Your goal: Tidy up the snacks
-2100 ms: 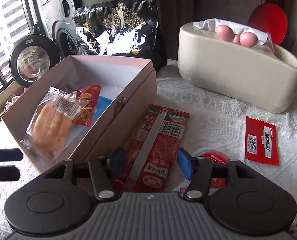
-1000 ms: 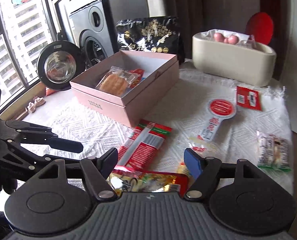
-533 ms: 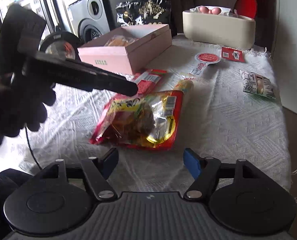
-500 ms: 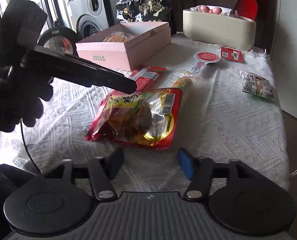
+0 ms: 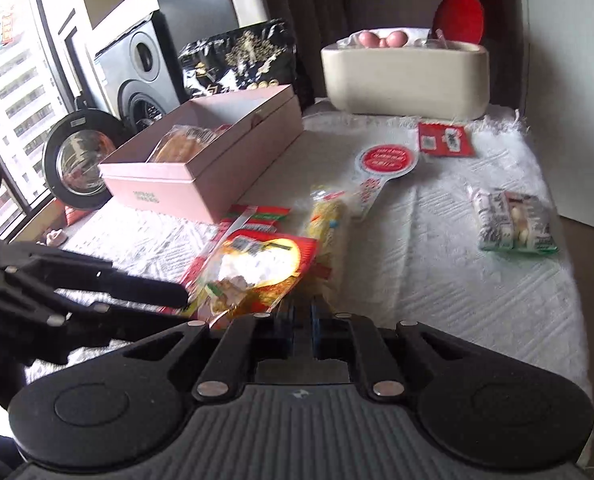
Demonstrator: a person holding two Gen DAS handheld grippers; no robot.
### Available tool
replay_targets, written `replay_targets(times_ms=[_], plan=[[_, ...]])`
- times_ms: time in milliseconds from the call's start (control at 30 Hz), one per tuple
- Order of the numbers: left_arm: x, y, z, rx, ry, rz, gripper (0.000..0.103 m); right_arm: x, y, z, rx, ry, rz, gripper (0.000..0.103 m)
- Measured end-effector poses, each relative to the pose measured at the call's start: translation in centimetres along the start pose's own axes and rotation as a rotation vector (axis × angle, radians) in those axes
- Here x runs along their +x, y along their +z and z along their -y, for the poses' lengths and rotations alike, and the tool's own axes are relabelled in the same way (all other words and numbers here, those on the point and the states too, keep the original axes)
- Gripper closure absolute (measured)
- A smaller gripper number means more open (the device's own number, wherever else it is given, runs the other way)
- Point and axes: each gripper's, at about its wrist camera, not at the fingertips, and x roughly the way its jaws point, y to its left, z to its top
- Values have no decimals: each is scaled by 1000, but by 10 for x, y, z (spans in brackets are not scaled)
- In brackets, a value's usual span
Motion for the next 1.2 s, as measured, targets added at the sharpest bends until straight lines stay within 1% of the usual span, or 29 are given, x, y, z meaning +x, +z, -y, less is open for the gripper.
replay_targets(times_ms=[67,133,200,267,300,333,367,400,433,500,567,600,633,667,700,767,800,833,867,900,933,1000,1100,1133,1167,1200], plan=[[8,-2,11,3,-66,-23,48,-5,4,11,14,-48,18,94],[13,-4,21,31,-78,-36,49,-11,4,20,15,-118,39,94],[10,-4,26,58,-49,-18,49,-17,1,26,20,-156,45,91],[2,-1,22,51,7,22,49,-21,-3,31,54,-126,34,82],[-3,0,19,38,42,47,49,-22,-5,31,70,-100,29,70],[-10,1,12,20,93,80,49,-23,-8,28,88,-71,25,54],[-17,2,5,1,151,111,49,-23,-11,22,102,-49,25,45],[-22,3,-1,-18,199,133,49,-23,-14,15,116,-28,30,29],[-27,4,-9,-47,244,154,49,-20,-17,6,125,-6,31,22],[-38,5,-28,-112,292,179,49,-10,-22,-17,108,38,2,20],[-45,6,-40,-152,320,190,49,7,-26,-44,41,67,-49,20],[-49,6,-43,-157,328,191,49,12,-28,-56,-1,38,-49,17],[-50,6,-44,-158,330,188,49,16,-29,-67,-50,-11,-34,15],[-52,5,-45,-156,331,181,49,20,-30,-75,-96,-59,-41,15],[-50,5,-44,-152,330,174,49,23,-30,-80,-131,-86,-43,15],[-46,4,-43,-142,325,156,49,21,-29,-77,-128,-80,-36,16],[-44,3,-41,-137,320,148,49,17,-27,-71,-110,-76,-25,23],[-40,2,-39,-132,313,138,49,12,-26,-65,-92,-69,-11,33],[-35,2,-37,-126,306,129,49,6,-24,-59,-74,-70,2,36],[-30,2,-34,-117,299,120,49,-1,-24,-50,-54,-100,24,41],[-26,4,-32,-109,294,113,49,-7,-24,-43,-37,-123,44,50],[-13,7,-26,-85,293,94,49,-14,-26,-28,-5,-160,54,52],[8,15,-18,-38,313,73,49,-19,-33,-8,57,-162,61,51],[15,17,-15,-13,331,65,48,-20,-36,-3,79,-156,65,48],[22,19,-11,19,358,60,48,-20,-38,0,97,-164,72,44],[29,20,-6,67,394,57,48,-21,-42,2,110,-188,86,31]])
